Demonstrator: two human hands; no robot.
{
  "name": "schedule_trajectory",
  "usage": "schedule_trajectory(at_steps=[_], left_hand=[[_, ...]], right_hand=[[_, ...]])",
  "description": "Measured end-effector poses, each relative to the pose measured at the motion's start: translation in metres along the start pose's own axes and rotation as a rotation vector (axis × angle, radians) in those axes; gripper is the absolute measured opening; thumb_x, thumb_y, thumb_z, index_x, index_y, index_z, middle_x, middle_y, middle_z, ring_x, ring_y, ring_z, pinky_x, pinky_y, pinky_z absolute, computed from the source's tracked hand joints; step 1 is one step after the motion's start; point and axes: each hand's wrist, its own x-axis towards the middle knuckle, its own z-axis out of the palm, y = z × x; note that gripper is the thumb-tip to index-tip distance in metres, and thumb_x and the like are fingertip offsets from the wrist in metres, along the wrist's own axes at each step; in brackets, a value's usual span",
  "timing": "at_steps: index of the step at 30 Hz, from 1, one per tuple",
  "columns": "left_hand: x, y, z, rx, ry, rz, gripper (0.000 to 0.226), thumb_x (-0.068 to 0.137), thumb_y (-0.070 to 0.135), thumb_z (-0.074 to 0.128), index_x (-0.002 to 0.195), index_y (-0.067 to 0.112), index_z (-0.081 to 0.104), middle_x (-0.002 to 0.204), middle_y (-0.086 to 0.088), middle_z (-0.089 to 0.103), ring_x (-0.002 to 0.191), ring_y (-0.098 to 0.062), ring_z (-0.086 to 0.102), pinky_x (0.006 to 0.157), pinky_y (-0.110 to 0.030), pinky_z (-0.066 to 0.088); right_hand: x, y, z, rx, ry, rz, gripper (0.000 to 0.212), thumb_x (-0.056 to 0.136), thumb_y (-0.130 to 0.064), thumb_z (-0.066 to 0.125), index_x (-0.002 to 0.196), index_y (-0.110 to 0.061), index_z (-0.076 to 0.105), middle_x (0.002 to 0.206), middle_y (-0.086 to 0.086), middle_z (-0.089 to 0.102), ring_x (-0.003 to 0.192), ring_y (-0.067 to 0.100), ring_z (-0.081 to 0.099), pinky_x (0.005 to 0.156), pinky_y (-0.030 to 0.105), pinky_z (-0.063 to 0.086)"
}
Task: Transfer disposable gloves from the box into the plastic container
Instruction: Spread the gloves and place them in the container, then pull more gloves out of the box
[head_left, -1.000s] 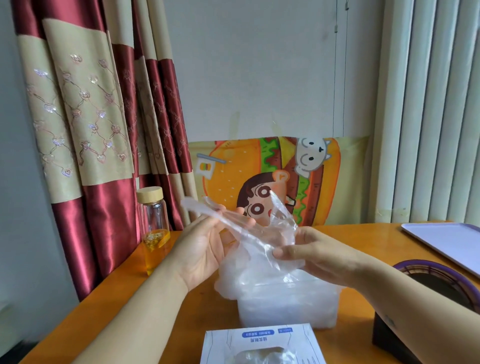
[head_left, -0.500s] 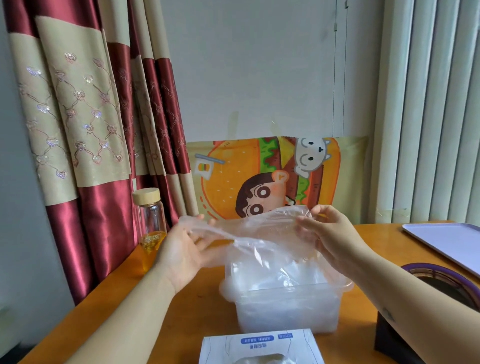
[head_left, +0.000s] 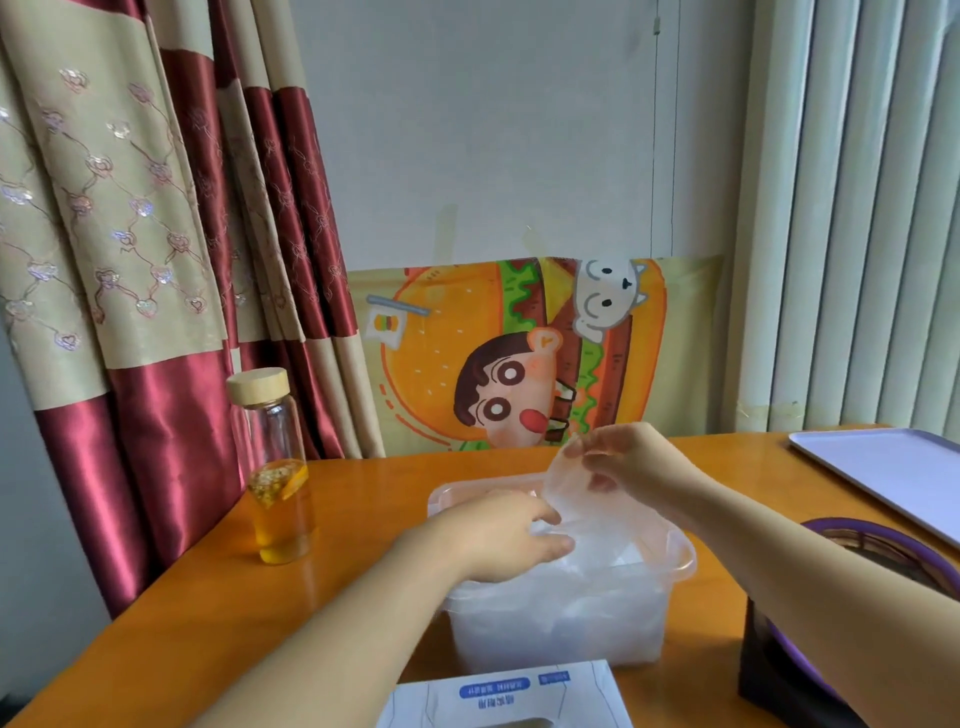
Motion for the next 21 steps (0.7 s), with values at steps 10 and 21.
schedule_trajectory(at_steps=[10, 21], left_hand=[[0.002, 0.005, -0.012, -0.213, 0.662, 0.227, 0.038, 0.099, 0.021, 0.048, 0.138, 0.024, 0.048, 0.144, 0.010, 0.034, 0.132, -0.005, 0.033, 0.104, -0.013, 0.023], [0.040, -0.014, 0.020, 0.149, -0.331, -0.083, 0.049, 0.097, 0.036, 0.051, 0.144, 0.029, 0.042, 0.153, 0.006, 0.034, 0.139, -0.019, 0.034, 0.112, -0.033, 0.031]], right_hand=[[0.016, -0.013, -0.033, 0.201, 0.046, -0.094, 0.038, 0.086, -0.005, 0.063, 0.119, -0.023, 0.065, 0.120, -0.003, 0.066, 0.105, 0.010, 0.063, 0.088, 0.021, 0.047], [0.010, 0.028, 0.014, -1.147, -0.295, 0.060, 0.056, 0.082, -0.042, 0.069, 0.131, -0.020, 0.054, 0.128, 0.003, 0.044, 0.121, 0.026, 0.038, 0.104, 0.052, 0.024]])
